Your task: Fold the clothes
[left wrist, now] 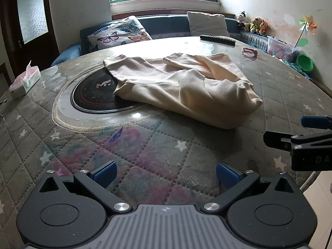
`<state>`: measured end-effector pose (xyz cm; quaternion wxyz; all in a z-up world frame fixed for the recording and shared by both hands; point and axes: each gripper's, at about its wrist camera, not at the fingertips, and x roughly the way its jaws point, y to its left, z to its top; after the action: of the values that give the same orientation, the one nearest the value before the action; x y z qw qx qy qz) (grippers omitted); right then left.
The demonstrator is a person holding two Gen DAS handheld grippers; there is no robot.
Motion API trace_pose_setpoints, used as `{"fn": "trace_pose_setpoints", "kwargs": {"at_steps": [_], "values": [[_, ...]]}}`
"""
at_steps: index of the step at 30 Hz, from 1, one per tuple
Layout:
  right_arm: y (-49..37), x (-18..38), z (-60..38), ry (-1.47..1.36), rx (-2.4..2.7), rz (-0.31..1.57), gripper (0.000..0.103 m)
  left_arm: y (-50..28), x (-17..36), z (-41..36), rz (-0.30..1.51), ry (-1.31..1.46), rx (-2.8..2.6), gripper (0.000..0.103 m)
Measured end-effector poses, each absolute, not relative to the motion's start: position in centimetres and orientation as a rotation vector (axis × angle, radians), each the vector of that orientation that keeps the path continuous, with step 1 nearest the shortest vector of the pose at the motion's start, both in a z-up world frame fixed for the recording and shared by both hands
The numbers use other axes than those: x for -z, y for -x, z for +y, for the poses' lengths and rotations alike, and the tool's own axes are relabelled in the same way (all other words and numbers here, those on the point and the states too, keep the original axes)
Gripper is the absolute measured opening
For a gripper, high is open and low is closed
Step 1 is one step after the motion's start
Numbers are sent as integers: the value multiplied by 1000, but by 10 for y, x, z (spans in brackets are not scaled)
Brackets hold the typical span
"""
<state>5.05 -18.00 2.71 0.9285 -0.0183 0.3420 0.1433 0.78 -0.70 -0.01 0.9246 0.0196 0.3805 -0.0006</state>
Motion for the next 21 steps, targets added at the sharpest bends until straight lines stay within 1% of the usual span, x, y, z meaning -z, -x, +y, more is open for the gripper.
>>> {"fn": "trace_pose_setpoints", "kwargs": {"at_steps": [21], "values": [[-60, -30, -176, 31, -312, 701, 103, -18, -2, -8, 789, -51, 8, 103]]}}
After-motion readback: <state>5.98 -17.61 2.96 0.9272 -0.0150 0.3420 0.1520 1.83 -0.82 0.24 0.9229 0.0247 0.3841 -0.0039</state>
